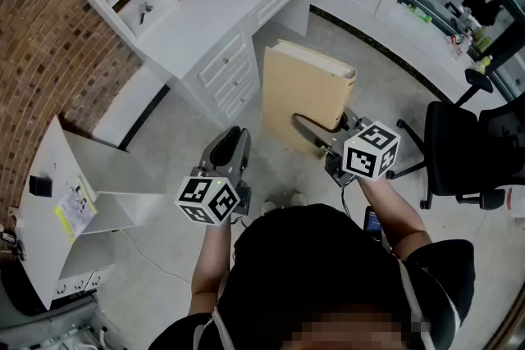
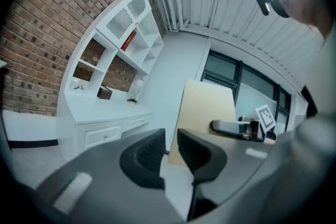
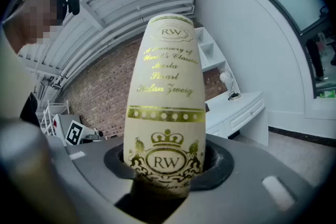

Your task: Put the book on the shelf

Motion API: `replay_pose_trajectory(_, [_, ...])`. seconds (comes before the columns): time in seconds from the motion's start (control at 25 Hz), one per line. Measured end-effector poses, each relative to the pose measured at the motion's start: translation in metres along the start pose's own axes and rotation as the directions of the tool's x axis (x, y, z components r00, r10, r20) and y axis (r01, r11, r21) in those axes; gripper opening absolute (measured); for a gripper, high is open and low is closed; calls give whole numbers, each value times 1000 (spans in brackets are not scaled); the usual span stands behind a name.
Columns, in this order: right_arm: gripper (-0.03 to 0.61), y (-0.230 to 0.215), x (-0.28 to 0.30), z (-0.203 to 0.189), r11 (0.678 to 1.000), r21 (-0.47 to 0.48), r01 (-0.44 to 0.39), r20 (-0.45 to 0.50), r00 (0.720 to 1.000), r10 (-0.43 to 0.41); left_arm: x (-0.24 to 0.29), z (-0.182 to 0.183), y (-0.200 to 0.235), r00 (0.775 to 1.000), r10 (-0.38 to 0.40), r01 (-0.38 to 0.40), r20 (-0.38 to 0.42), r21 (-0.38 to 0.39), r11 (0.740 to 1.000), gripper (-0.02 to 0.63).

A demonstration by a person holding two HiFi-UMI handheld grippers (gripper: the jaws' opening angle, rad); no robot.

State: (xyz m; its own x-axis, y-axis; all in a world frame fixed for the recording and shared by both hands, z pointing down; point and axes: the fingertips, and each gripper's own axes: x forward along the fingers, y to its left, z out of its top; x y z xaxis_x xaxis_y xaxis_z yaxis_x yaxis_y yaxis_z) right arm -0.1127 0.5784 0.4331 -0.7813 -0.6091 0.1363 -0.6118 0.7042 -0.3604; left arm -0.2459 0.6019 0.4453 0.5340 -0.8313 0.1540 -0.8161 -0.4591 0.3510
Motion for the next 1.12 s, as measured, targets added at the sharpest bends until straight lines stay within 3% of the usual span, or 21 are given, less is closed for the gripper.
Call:
replay_pose_trajectory(0.88, [224, -29, -13, 5, 1000, 17, -8, -12, 1000, 8, 22, 2, -21, 1000, 3, -4, 23, 11, 1000, 56])
replay_pose_trajectory(1.12, [224, -41, -19, 2, 1000, -19, -18, -29, 999, 17, 33, -8, -30, 1000, 20, -20, 23, 35, 999, 55])
